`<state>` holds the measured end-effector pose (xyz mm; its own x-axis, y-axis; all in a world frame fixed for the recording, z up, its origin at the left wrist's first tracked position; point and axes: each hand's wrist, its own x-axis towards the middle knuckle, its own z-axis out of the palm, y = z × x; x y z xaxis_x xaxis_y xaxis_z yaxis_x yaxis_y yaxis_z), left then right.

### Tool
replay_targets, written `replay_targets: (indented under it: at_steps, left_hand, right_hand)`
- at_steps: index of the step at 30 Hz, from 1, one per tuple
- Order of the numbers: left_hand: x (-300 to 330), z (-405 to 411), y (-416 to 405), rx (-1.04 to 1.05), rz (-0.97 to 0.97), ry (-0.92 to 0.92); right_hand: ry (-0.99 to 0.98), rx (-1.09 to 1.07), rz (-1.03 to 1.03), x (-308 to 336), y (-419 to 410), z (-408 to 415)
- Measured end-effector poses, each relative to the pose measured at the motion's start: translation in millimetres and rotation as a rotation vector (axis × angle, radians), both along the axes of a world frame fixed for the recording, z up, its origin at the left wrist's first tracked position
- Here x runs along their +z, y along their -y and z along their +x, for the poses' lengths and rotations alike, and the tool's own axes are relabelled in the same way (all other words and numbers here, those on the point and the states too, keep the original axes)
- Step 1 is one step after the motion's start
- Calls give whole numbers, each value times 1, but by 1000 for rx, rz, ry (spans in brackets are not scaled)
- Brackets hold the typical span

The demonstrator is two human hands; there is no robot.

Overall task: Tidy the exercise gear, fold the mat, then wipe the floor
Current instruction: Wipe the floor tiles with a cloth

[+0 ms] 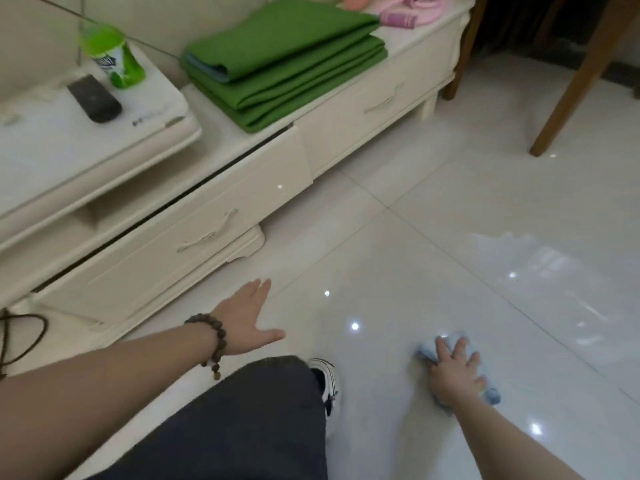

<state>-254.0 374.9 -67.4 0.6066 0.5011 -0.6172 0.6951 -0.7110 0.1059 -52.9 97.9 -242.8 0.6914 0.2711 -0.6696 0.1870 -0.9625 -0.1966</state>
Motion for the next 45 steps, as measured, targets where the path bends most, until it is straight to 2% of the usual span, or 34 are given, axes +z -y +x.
replay_targets:
  at_steps: [5, 9, 11, 12, 14, 17, 19, 20, 22, 24, 25, 26, 27, 28, 31, 32, 34, 35, 37, 40, 42, 44, 45]
  left_hand:
    - [-77, 22, -16, 265, -54, 3]
    - [-136, 46, -37, 290, -35, -69]
    - [-157, 54, -45, 264, -37, -144]
    - [-165, 56, -47, 251, -62, -181]
    - [-177, 57, -47, 218, -112, -239]
    - [-187, 61, -43, 171, -99, -304]
    - [-189, 65, -42, 159, -81, -330]
    - [-189, 66, -41, 152, -72, -337]
    - [-190, 67, -42, 126, -52, -353]
    - [-193, 66, -42, 102, -36, -365]
    - [-194, 66, -43, 99, -41, -368]
    - [-195, 66, -43, 100, -49, -367]
    - [-195, 66, -43, 103, -58, -360]
    - [-196, 66, -43, 107, -64, -352]
    - [-194, 67, -42, 89, -39, -367]
    - [-194, 68, -41, 87, -33, -373]
    - [-194, 68, -40, 97, -21, -369]
    - [-194, 67, -41, 104, -17, -360]
    - [-195, 67, -40, 114, -33, -345]
    - [-198, 65, -43, 127, -27, -335]
    - [-200, 65, -42, 122, -17, -340]
    - [-199, 67, -41, 117, 2, -354]
    - [-199, 69, -39, 113, 12, -369]
  right_hand:
    - [55, 76, 15, -12, -40, 46]
    - [154, 77, 21, -17, -79, 89]
    - [211, 52, 12, -24, -119, 98]
    - [220, 105, 24, -29, -144, 92]
    - [196, 362, 146, -36, -192, 60]
    - [195, 900, 316, -48, -221, 10]
    - [225, 1058, 325, -53, -220, 38]
    - [263, 1013, 308, -55, -218, 63]
    - [425, 660, 283, -54, -216, 121]
    - [381, 173, 108, -43, -218, 172]
    - [351, -15, 47, -38, -227, 186]
    - [368, -97, -6, -36, -238, 188]
    - [382, -57, -41, -32, -254, 178]
    - [373, 74, -21, -34, -273, 159]
    - [332, 651, 331, -47, -309, 60]
    - [342, 808, 369, -53, -306, 32]
    - [298, 876, 396, -52, -291, 28]
    - [328, 833, 412, -56, -279, 48]
    - [406, 583, 385, -62, -236, 104]
    - [414, 58, 137, -51, -144, 192]
    - [400, -248, -21, -35, -98, 218]
    - [378, -342, -70, -33, -93, 201]
    - [366, -271, -46, -37, -102, 177]
